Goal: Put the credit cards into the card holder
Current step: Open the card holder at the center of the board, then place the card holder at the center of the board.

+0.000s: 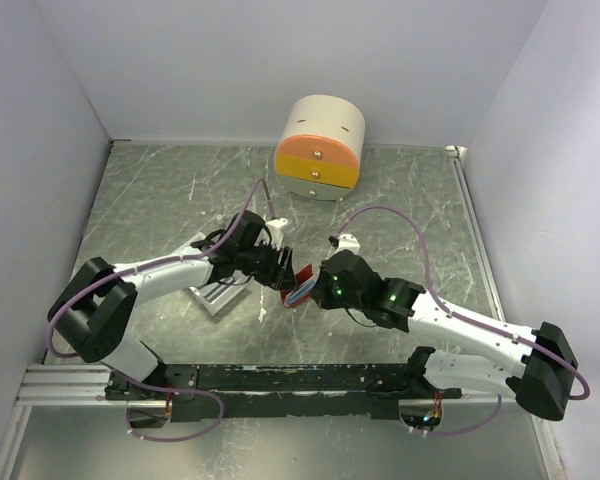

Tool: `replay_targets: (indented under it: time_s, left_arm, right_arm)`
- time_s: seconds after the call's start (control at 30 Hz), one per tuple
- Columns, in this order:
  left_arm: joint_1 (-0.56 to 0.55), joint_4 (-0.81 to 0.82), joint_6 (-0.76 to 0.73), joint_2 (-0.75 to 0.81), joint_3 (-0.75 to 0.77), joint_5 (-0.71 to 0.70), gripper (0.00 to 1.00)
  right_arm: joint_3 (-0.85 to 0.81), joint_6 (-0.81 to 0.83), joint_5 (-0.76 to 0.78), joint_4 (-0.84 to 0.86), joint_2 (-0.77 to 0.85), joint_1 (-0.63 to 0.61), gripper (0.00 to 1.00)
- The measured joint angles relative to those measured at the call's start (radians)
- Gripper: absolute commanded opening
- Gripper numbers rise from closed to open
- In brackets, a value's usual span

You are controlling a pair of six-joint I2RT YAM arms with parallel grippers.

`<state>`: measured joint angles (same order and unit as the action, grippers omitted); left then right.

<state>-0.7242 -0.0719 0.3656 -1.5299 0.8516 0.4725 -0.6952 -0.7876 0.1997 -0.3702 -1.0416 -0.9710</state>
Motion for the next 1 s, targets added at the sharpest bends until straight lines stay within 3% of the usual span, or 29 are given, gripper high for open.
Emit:
replay_targets:
  time_s: [0.1,0.63,1.0]
  left_arm:
    - [0.0,-0.008,-0.018,-0.019,0.003,0.011,0.65]
    - [0.0,-0.039,-0.055,-0.067,0.032,0.038,0.53]
    - [0.0,-0.038,-0.055,-0.097,0.032,0.049,0.59]
  right_arm:
    - [0.0,0.0,0.0,-0.003,0.002,0.001,0.0]
    - [0.0,0.004,-0.001,-0.001,0.005,0.003,0.0]
    - [0.0,0.01,-0.002,-0.001,-0.002,0.01,0.0]
